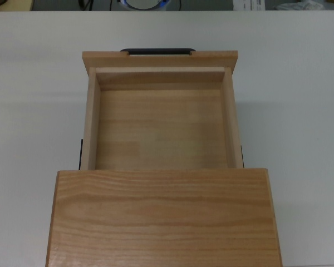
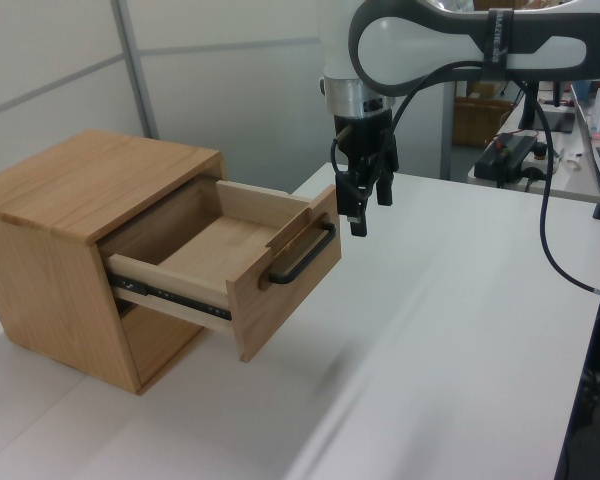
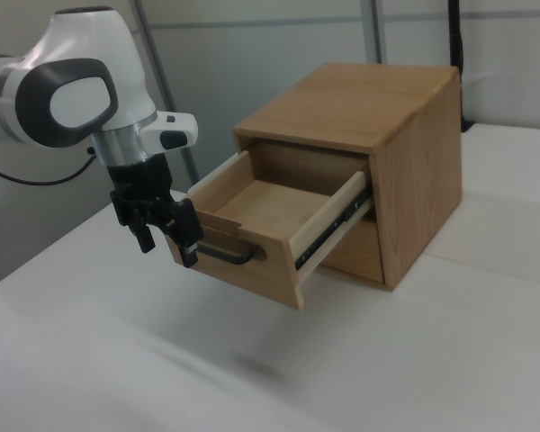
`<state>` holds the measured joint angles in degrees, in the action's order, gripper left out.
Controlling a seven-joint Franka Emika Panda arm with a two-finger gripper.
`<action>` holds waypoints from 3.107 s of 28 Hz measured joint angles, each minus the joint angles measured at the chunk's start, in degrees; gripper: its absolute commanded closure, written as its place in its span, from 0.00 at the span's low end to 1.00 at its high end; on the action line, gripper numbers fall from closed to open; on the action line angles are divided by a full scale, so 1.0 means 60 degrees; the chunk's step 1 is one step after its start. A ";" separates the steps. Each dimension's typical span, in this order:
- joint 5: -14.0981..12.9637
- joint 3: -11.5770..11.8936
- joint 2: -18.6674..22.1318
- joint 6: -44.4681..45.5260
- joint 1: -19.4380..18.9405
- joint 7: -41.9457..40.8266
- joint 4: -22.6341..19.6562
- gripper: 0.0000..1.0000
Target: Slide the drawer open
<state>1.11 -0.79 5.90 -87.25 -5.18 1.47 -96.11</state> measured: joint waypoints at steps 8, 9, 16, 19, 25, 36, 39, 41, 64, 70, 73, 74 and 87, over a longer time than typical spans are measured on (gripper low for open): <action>0.0004 0.0000 -0.0011 0.0000 0.0008 -0.0001 0.0221 0.00; 0.0004 0.0000 -0.0011 0.0000 0.0008 -0.0002 0.0235 0.00; 0.0004 0.0000 -0.0018 0.0000 0.0010 -0.0003 0.0287 0.00; 0.0004 0.0000 -0.0024 -0.0007 0.0011 -0.0003 0.0354 0.00; 0.0004 0.0000 -0.0053 -0.0464 0.0011 -0.0003 0.0455 0.00; 0.0003 0.0000 -0.0074 -0.0623 0.0011 0.0002 0.0476 0.00; 0.0003 0.0000 -0.0079 -0.0623 0.0011 0.0003 0.0476 0.00; 0.0003 0.0000 -0.0082 -0.0623 0.0011 0.0003 0.0476 0.00; 0.0003 0.0000 -0.0141 -0.0623 0.0011 0.0003 0.0477 0.00; 0.0003 0.0000 -0.0142 -0.0623 0.0011 0.0004 0.0477 0.00; 0.0003 0.0000 -0.0144 -0.0623 0.0011 0.0004 0.0477 0.00; 0.0003 0.0000 -0.0145 -0.0623 0.0011 0.0004 0.0477 0.00; 0.0003 0.0000 -0.0150 -0.0623 0.0011 0.0004 0.0477 0.00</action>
<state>1.13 -0.79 5.00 -90.99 -5.12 1.50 -93.25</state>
